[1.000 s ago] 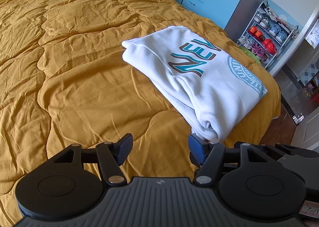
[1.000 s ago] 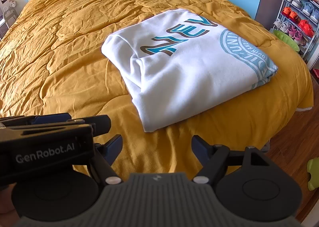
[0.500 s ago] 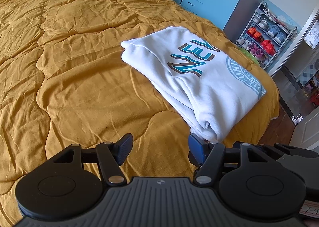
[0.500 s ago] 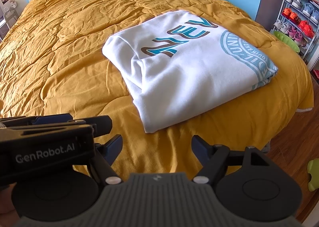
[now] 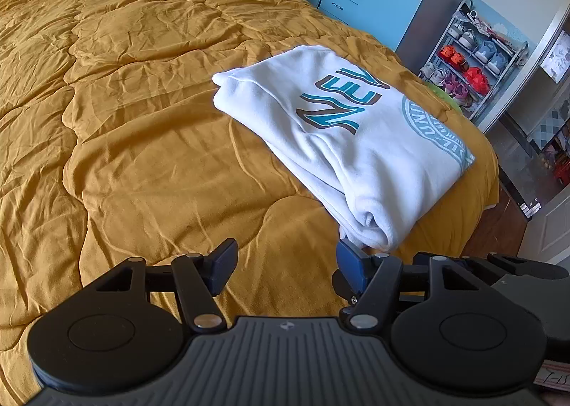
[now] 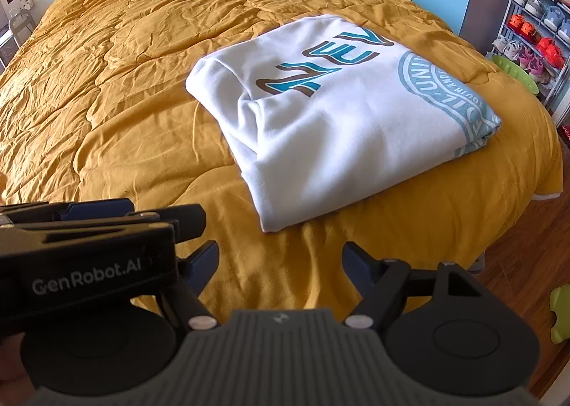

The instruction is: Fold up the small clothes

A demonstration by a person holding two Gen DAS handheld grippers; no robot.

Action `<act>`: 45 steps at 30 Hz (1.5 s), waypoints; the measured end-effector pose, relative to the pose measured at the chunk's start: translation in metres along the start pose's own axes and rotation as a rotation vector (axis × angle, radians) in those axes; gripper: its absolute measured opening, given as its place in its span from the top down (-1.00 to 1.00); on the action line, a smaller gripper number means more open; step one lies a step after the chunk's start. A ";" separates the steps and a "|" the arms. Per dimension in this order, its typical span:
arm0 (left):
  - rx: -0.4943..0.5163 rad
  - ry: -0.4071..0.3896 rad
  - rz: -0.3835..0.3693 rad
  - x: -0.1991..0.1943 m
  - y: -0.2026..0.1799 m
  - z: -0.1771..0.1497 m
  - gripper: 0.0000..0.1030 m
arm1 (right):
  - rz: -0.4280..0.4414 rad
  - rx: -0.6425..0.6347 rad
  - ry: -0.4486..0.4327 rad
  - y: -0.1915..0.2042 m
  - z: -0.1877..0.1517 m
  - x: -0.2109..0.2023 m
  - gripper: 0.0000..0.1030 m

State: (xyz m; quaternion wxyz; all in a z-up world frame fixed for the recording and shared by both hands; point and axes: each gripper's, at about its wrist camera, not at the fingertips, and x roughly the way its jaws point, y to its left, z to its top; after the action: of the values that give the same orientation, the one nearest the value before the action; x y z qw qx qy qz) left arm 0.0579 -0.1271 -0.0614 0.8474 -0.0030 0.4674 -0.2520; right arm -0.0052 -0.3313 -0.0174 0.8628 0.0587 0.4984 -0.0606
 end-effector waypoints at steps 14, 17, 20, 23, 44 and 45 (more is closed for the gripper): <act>0.005 0.002 -0.002 0.001 -0.001 -0.001 -0.42 | -0.009 -0.024 -0.016 0.000 -0.001 -0.001 -0.39; 0.002 0.010 -0.013 0.001 0.000 0.000 -0.40 | -0.008 -0.028 -0.019 0.001 -0.001 -0.001 -0.39; 0.007 0.009 -0.001 0.001 0.000 -0.001 -0.40 | -0.012 -0.034 -0.020 0.002 -0.001 -0.001 -0.39; 0.010 0.008 -0.001 0.001 0.000 0.000 -0.39 | -0.011 -0.035 -0.020 0.002 -0.001 -0.001 -0.39; 0.022 0.014 0.011 0.001 0.001 0.000 -0.39 | -0.002 -0.029 -0.016 0.001 -0.001 0.002 -0.39; 0.025 0.013 0.013 0.000 0.001 0.000 -0.39 | -0.001 -0.030 -0.016 0.001 -0.001 0.003 -0.39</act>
State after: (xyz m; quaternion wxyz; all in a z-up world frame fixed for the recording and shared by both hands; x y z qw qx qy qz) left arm 0.0587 -0.1260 -0.0621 0.8460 0.0123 0.4696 -0.2523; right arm -0.0048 -0.3299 -0.0202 0.8676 0.0447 0.4924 -0.0540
